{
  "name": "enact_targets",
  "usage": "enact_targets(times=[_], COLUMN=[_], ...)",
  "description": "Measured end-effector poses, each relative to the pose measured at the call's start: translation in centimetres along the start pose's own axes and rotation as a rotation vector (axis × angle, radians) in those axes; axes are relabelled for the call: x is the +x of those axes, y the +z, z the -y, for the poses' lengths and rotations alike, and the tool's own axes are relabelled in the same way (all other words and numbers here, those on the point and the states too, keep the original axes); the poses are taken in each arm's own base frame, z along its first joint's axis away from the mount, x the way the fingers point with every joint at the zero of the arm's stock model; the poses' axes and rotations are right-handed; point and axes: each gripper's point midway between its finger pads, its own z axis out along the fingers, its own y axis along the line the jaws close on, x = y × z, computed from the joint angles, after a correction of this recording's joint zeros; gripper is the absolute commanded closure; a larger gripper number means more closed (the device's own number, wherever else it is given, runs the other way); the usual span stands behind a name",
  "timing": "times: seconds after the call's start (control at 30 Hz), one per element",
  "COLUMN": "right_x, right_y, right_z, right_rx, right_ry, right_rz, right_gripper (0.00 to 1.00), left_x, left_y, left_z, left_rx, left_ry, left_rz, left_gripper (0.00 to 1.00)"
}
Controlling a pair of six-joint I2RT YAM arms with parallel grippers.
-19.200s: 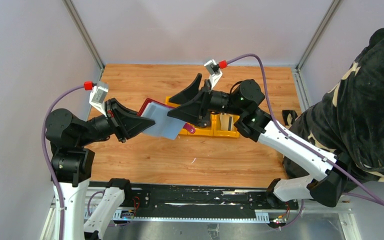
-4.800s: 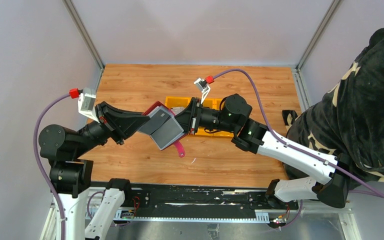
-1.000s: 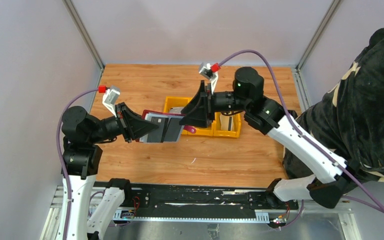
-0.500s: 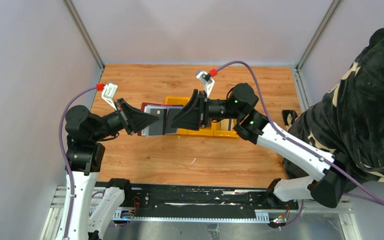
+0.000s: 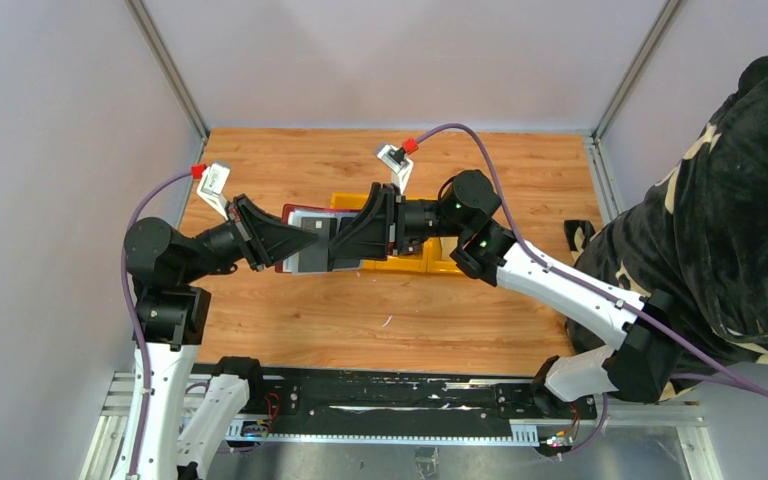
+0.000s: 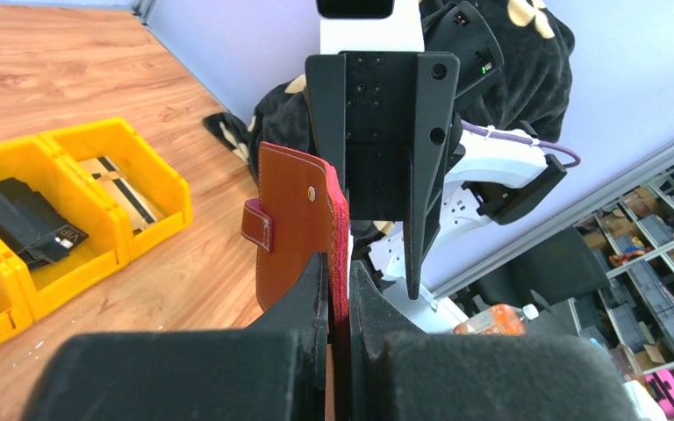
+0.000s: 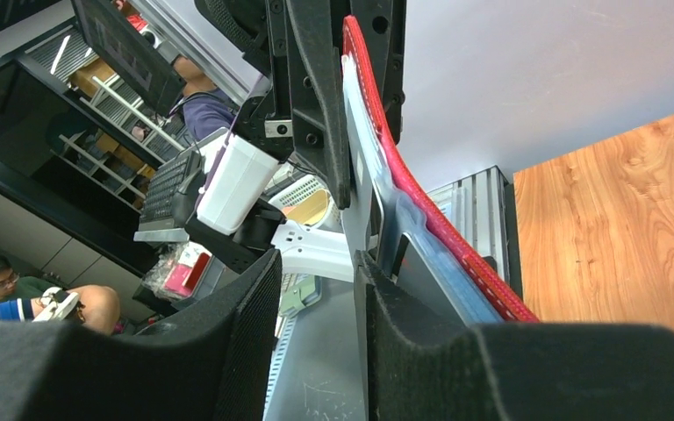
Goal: Take the credit cards out of the card holder
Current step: Remove the credit card from the card holder.
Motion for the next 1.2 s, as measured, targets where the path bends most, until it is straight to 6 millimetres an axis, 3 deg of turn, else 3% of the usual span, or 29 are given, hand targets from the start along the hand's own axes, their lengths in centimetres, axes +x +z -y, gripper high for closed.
enact_targets(times=[0.7, 1.2], right_x=[1.2, 0.0], right_y=[-0.9, 0.6], right_z=[-0.3, 0.2], right_rx=[0.032, -0.034], right_ry=[-0.034, 0.039], right_rz=[-0.056, -0.003], right_gripper=[0.61, 0.84], left_x=[-0.4, -0.8], left_y=[-0.2, -0.2], left_z=[2.0, 1.5], left_rx=[0.063, 0.04], left_ry=[-0.008, 0.021], left_rz=[0.005, 0.034], left_gripper=[1.0, 0.87])
